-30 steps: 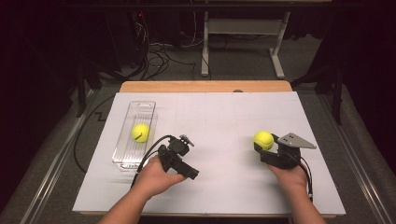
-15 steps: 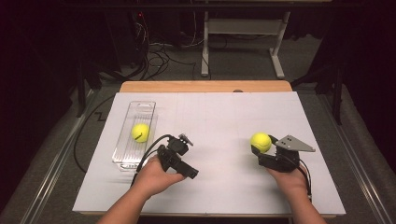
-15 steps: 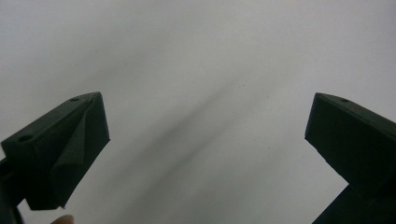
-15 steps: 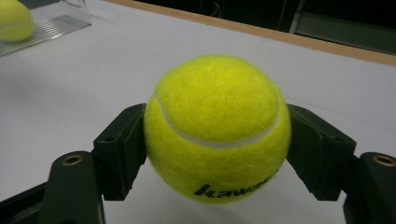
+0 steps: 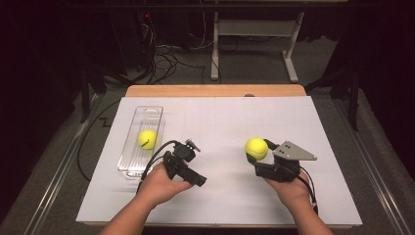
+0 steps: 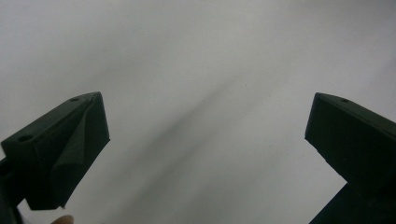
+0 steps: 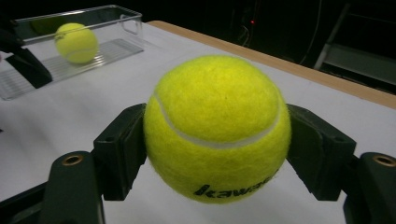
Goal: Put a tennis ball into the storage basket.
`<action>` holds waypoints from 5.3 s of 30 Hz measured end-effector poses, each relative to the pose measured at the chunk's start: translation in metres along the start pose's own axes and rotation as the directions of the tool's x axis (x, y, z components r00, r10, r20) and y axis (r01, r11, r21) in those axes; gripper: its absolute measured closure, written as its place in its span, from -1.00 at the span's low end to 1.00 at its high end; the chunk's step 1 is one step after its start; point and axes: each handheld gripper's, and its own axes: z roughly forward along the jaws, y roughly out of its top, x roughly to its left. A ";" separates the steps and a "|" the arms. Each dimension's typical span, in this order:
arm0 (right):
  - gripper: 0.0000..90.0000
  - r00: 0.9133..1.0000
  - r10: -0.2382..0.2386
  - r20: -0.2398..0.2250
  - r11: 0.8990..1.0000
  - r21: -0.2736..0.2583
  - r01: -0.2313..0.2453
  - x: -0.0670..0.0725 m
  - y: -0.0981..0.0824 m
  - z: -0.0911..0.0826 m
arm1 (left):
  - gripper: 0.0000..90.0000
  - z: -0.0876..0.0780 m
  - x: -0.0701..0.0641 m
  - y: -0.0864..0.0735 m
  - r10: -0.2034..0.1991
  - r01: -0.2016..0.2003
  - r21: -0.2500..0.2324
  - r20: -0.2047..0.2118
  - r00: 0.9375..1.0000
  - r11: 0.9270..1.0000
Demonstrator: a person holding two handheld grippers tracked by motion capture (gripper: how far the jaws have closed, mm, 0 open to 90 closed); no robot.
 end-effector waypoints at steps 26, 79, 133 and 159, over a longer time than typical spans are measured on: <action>-0.39 0.998 -0.017 -0.054 1.000 0.014 0.017 0.016 -0.029 0.013 | -0.99 -0.003 -0.001 0.002 -0.014 0.014 -0.003 0.014 1.000 1.000; -0.39 0.975 -0.094 -0.203 0.995 0.018 0.100 0.067 -0.028 0.030 | -0.99 -0.021 -0.010 0.024 -0.005 0.007 -0.042 0.052 0.999 0.999; -0.39 0.970 -0.117 -0.213 0.993 -0.005 0.119 0.080 -0.023 0.038 | -0.98 0.003 -0.042 0.053 0.031 -0.033 0.016 0.106 0.994 0.999; -0.39 0.974 -0.106 -0.201 0.994 -0.012 0.106 0.078 -0.022 0.036 | -0.45 0.012 -0.044 0.057 0.037 -0.043 0.030 0.180 0.983 0.999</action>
